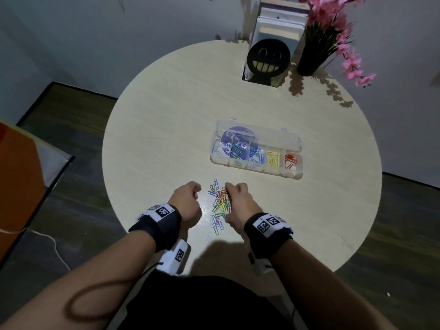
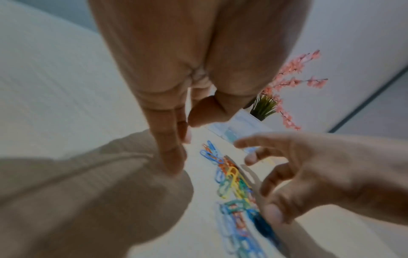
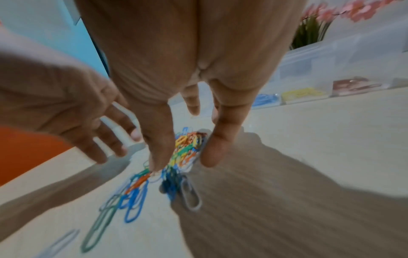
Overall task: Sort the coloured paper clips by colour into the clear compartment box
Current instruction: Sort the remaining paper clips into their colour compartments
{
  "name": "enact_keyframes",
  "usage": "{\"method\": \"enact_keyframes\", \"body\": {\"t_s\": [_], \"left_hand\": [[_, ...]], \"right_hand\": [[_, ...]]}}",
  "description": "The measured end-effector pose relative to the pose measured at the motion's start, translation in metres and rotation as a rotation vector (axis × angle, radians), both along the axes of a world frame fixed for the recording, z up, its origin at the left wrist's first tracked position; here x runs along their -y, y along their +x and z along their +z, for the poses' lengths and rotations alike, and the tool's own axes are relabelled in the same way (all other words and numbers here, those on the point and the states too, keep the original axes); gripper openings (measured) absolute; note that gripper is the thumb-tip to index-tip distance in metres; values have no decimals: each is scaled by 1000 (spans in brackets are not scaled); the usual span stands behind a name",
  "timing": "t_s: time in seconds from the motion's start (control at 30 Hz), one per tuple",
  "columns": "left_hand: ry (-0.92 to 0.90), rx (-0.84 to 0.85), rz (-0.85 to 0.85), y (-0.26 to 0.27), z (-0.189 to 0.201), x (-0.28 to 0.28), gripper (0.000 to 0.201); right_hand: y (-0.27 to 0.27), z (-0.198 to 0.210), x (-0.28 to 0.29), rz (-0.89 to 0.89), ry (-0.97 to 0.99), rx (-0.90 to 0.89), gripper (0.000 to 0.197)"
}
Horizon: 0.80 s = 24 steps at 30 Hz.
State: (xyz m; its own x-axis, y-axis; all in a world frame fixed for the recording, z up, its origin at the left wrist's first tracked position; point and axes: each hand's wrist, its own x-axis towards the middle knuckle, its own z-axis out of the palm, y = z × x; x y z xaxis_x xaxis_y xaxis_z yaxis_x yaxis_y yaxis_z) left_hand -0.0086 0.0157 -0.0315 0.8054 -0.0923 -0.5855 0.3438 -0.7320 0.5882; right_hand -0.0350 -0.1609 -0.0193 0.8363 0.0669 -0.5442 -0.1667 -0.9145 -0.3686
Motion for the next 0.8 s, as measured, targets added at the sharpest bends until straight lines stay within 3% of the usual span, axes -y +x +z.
{"method": "enact_keyframes", "body": {"t_s": [0.07,0.13,0.23,0.33,0.47,0.53,0.6,0.8], "left_hand": [[138,-83,-126,-6,9,-9,52],[118,-183,-167,-14,10,-3,66],[-166,-312,23,-15,7,16,66],[-370,-325,236,-10,11,24,45],[-472,-268,444,-7,16,13,33],[-457,-239,476,-6,18,5,31],[-456,-220,474,-4,18,-1,29],[-467,-208,482,-3,16,-4,28]], "right_hand": [[-3,2,-1,-23,-49,-44,88],[-9,1,-9,-27,-44,-80,94],[-7,-2,-19,-58,59,-81,93],[5,2,-14,-62,67,-58,98],[11,6,-13,223,-129,-81,123],[11,4,-19,342,-174,-101,126],[13,3,-21,364,-173,-93,116],[18,4,-19,351,-84,-2,60]]}}
